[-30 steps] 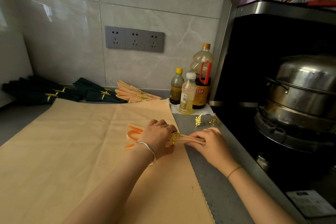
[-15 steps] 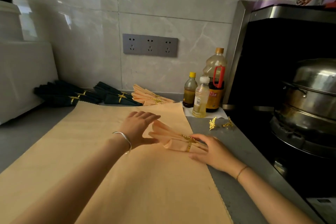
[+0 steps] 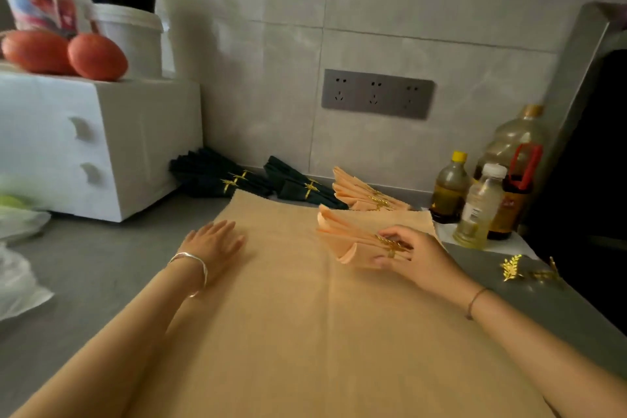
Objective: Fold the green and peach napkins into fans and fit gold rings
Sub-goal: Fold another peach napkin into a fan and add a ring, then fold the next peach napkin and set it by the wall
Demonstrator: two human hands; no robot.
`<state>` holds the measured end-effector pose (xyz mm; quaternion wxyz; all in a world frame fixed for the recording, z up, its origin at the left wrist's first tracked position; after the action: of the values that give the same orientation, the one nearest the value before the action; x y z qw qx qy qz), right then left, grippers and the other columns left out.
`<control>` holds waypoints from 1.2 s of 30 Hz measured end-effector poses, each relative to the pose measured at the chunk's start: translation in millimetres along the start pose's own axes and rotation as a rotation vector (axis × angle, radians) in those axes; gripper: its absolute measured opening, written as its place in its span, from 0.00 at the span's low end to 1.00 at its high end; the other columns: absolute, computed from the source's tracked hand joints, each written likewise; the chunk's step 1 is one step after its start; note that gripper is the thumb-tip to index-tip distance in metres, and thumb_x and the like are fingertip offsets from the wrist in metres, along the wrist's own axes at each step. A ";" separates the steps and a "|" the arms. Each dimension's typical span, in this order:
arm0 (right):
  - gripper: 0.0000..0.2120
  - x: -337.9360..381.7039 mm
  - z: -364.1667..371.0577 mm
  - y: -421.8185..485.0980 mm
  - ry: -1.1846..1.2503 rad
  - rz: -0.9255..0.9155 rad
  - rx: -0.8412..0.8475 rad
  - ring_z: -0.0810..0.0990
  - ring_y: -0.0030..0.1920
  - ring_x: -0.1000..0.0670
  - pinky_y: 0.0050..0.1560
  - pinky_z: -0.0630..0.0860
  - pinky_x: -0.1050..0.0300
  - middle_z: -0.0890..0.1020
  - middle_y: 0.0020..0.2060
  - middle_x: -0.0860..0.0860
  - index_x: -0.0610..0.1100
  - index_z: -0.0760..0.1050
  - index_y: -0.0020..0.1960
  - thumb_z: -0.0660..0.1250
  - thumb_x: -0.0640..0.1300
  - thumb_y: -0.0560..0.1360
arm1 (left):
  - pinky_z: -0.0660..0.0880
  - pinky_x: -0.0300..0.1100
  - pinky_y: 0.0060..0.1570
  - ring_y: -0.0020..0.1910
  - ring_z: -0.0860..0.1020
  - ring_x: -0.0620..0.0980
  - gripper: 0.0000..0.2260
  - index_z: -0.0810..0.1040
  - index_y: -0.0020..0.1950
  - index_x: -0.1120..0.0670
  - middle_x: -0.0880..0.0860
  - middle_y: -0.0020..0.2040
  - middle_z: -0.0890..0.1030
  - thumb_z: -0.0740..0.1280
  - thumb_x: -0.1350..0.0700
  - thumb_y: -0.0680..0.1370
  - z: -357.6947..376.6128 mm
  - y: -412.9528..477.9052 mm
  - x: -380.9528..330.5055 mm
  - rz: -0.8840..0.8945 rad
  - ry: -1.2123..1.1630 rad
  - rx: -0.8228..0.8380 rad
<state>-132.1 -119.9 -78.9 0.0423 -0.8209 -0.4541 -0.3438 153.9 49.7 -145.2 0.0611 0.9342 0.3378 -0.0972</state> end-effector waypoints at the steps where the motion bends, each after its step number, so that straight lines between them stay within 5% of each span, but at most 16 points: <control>1: 0.22 11.8 7.6 14.3 0.023 -0.020 -0.006 0.74 0.55 0.60 0.55 0.70 0.69 0.76 0.54 0.59 0.54 0.72 0.60 0.74 0.50 0.69 | 0.46 0.51 0.75 0.77 0.49 0.51 0.27 0.49 0.78 0.49 0.49 0.78 0.51 0.47 0.40 0.81 -0.5 2.6 11.7 -0.027 0.006 -0.015; 5: 0.21 54.1 57.1 85.1 0.106 -0.044 -0.023 0.74 0.56 0.56 0.58 0.71 0.60 0.76 0.54 0.56 0.50 0.73 0.60 0.74 0.51 0.69 | 0.43 0.56 0.74 0.77 0.46 0.54 0.30 0.46 0.78 0.47 0.50 0.79 0.48 0.47 0.36 0.80 -2.5 6.7 61.2 -0.188 0.022 -0.036; 9: 0.19 92.8 120.0 156.3 0.150 -0.063 -0.024 0.75 0.51 0.55 0.50 0.72 0.61 0.77 0.51 0.54 0.48 0.74 0.59 0.73 0.49 0.70 | 0.42 0.60 0.73 0.77 0.45 0.56 0.31 0.48 0.78 0.45 0.50 0.79 0.49 0.46 0.34 0.78 1.1 6.1 87.2 -0.307 -0.007 -0.027; 22: 0.19 147.1 253.1 268.6 0.136 -0.044 -0.006 0.77 0.58 0.47 0.58 0.74 0.54 0.79 0.58 0.48 0.46 0.75 0.61 0.71 0.49 0.72 | 0.40 0.63 0.71 0.77 0.41 0.59 0.32 0.45 0.78 0.44 0.51 0.79 0.44 0.43 0.32 0.77 12.1 15.5 87.0 -0.341 0.088 0.016; 30: 0.18 90.7 196.7 220.4 -0.030 -0.068 -0.046 0.72 0.65 0.48 0.62 0.68 0.55 0.73 0.66 0.48 0.45 0.70 0.67 0.53 0.50 0.82 | 0.37 0.55 0.74 0.77 0.40 0.48 0.26 0.42 0.78 0.44 0.45 0.78 0.44 0.45 0.39 0.81 12.6 18.6 35.2 0.009 0.003 0.032; 36: 0.23 13.6 161.0 154.5 -0.347 0.022 0.254 0.52 0.76 0.53 0.75 0.49 0.56 0.53 0.76 0.53 0.48 0.54 0.76 0.47 0.51 0.83 | 0.38 0.52 0.74 0.77 0.41 0.47 0.27 0.46 0.78 0.46 0.46 0.78 0.45 0.46 0.40 0.81 21.4 12.7 10.3 0.086 0.031 0.122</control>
<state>77.0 -139.0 -155.6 0.0705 -0.8607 -0.4853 -0.1370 166.8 42.5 -167.7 0.0031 0.9512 0.2916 -0.1005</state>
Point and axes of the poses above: each hand's wrist, its own y-axis towards the middle knuckle, its own z-axis out of the palm, x = y × z, the point moved 10 cm from there along y, towards the middle knuckle
